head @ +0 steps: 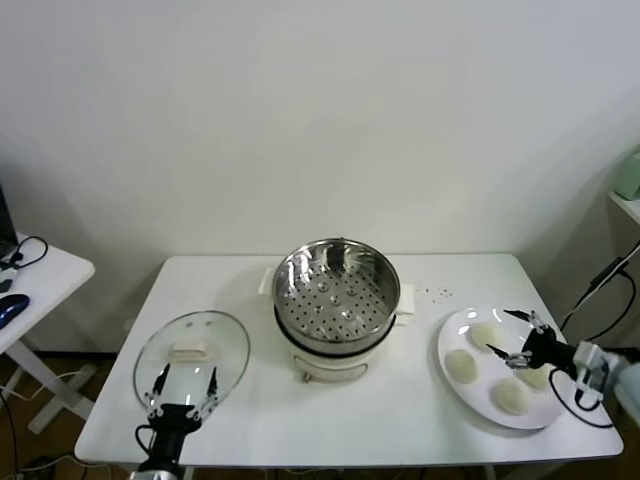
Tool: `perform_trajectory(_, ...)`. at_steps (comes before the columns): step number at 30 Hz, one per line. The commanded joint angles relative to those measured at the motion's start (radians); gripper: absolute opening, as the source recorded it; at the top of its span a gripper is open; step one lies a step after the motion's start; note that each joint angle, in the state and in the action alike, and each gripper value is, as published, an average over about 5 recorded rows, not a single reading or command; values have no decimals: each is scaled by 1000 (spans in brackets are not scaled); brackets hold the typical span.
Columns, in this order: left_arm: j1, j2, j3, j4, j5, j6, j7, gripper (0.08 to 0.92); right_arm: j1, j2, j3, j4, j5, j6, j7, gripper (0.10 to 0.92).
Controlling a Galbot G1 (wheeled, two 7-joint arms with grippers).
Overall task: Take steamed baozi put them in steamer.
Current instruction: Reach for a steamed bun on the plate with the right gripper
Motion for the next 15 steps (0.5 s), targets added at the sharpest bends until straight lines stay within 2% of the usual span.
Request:
perform_trajectory(1, -1, 3, 2, -7, 5, 5, -18, 823, 752, -150, -758, -300, -40, 9, -260, 823)
perform_trajectory(8, -19, 8, 2, -4, 5, 18, -18, 823, 970, -3, -1062, -451, -41, 27, -306, 823)
perform_trajectory(15, -33, 8, -1, -1, 7, 31, -19, 823, 963, 137, -1113, -560, -70, 40, -317, 823)
